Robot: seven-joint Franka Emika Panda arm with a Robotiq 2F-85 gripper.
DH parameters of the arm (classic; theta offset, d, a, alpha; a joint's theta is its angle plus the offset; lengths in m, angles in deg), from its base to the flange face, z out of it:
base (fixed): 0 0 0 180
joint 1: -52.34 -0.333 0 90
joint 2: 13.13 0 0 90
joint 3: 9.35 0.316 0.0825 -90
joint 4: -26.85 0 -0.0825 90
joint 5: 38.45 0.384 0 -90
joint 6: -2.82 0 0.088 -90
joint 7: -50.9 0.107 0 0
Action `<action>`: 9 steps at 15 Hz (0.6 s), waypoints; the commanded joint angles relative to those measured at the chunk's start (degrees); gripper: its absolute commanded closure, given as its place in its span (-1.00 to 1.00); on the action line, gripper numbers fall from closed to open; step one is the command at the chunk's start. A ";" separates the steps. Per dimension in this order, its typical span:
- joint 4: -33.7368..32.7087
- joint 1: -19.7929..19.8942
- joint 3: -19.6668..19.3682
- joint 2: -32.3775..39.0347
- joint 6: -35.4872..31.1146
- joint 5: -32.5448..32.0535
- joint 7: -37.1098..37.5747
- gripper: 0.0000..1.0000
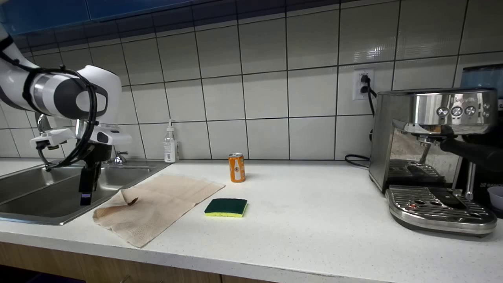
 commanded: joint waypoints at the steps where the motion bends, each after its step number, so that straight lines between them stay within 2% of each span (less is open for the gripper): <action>1: -0.99 -0.57 -0.73 2.41 -3.64 2.79 0.92 -1.00; 9: -1.29 -0.69 -1.32 5.66 -11.61 4.79 2.53 -1.00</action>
